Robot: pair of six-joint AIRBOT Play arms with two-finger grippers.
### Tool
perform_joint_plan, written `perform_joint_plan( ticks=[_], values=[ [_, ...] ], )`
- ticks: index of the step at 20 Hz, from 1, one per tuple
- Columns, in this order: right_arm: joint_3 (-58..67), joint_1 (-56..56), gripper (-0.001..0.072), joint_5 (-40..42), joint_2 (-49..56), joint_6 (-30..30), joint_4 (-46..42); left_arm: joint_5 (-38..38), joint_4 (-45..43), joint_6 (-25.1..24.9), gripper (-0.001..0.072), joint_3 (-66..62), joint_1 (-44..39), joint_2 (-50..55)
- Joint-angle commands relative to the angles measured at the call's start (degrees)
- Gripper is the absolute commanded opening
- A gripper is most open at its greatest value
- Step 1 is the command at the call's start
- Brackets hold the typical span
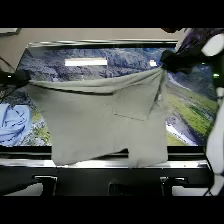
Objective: Fold the clothes and pants, and hang the long-sleeved shirts on hangers.
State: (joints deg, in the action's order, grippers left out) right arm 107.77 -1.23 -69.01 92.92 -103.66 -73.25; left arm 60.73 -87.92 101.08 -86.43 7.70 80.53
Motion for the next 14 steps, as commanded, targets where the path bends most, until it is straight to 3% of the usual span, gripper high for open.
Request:
perform_joint_plan(
  ticks=[1, 6, 7, 8, 10, 11, 13, 14],
  values=[
    [0.1, 0.0, 0.0038, 11.6, 14.2, -1.2, 7.3, -8.0, 0.0, 3.4, 0.0020, -0.7, -0.5, 11.9],
    [0.1, 0.0, 0.0038, 15.0, 20.9, -1.2, 12.6, -8.0, 4.9, 4.4, 0.0026, -1.2, -1.3, 18.1],
    [0.1, 0.0, 0.0047, 13.6, 20.9, -1.1, 12.5, -7.1, 6.0, 4.4, 0.0065, -1.2, -1.3, 18.3],
    [0.1, 0.4, 0.0129, 12.0, 20.5, -1.2, 12.7, -6.1, 6.0, 4.4, 0.0104, -1.3, -1.2, 17.9],
    [0.1, 2.5, 0.0330, 7.0, 18.4, -0.3, 12.7, -1.9, 5.4, 2.1, 0.0461, -2.6, 0.6, 15.9],
    [0.1, 4.6, 0.0341, 3.7, 16.7, 1.2, 12.5, 1.1, 4.9, 1.0, 0.0544, -3.6, 2.2, 14.5],
    [0.1, 9.8, 0.0369, -3.7, 13.4, 7.4, 10.6, 8.3, 4.8, -4.1, 0.0543, -4.4, 5.9, 10.7],
    [0.0, 12.7, 0.0442, -7.4, 11.9, 10.9, 9.5, 12.4, 4.7, -7.7, 0.0543, -4.4, 7.6, 8.9]
  ],
)
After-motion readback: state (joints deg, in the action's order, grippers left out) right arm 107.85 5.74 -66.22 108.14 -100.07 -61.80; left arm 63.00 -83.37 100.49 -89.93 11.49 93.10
